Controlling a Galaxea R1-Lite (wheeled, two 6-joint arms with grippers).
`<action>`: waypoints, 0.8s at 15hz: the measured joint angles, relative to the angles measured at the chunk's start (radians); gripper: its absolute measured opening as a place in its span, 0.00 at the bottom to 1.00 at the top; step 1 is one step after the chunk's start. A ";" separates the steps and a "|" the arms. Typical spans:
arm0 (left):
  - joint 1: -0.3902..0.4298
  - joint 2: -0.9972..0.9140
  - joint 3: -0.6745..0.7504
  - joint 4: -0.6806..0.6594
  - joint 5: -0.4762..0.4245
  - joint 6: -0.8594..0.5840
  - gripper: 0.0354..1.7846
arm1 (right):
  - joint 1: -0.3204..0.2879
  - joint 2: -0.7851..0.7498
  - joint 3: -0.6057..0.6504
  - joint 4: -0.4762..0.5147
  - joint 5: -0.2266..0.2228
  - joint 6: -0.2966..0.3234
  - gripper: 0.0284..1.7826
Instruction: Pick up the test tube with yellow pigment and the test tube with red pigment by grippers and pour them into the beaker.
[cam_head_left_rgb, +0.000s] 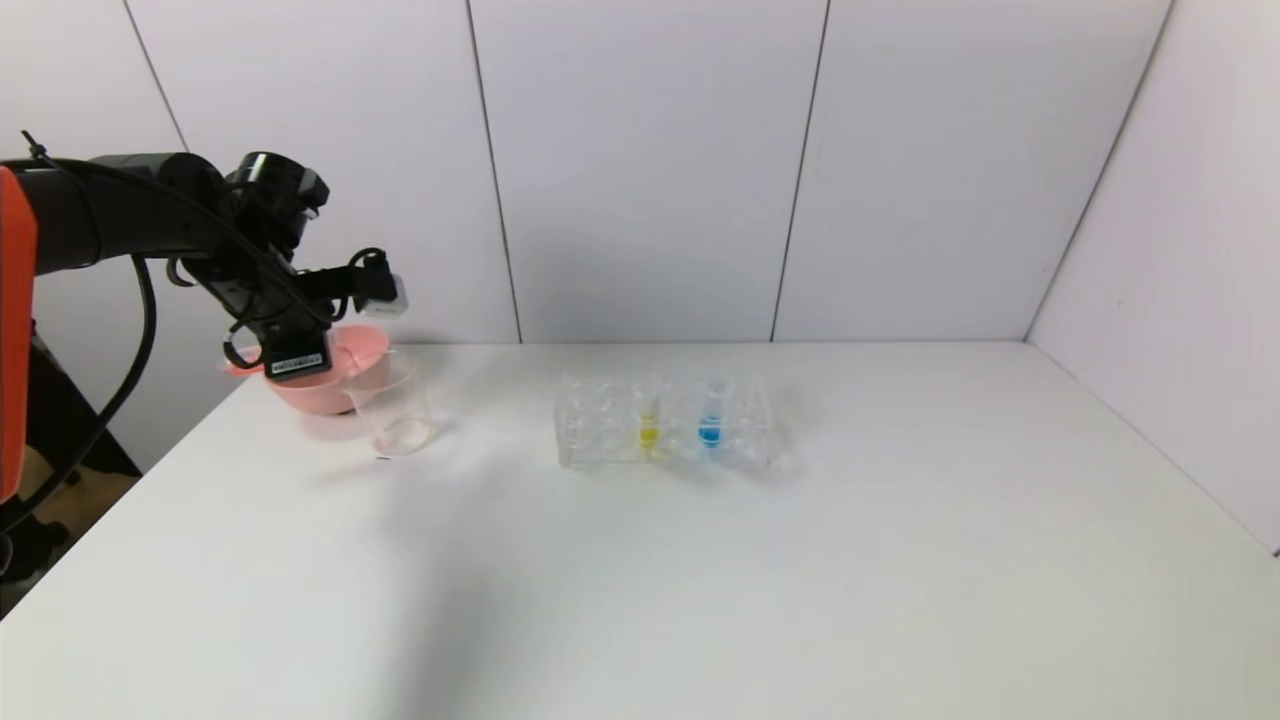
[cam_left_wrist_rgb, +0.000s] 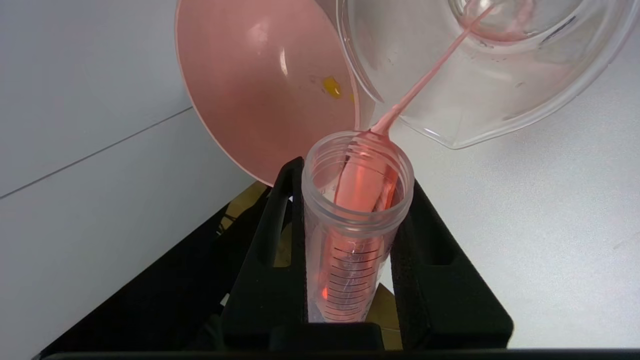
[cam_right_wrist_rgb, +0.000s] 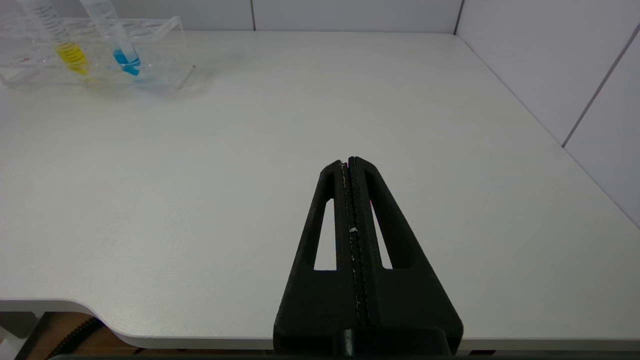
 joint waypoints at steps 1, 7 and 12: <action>-0.001 0.001 -0.001 0.000 0.006 0.000 0.26 | 0.000 0.000 0.000 0.000 0.000 0.000 0.05; -0.012 0.005 -0.001 0.007 0.043 0.002 0.26 | 0.000 0.000 0.000 0.000 0.000 0.000 0.05; -0.020 0.004 -0.001 0.013 0.048 0.008 0.26 | 0.000 0.000 0.000 0.000 0.000 0.000 0.05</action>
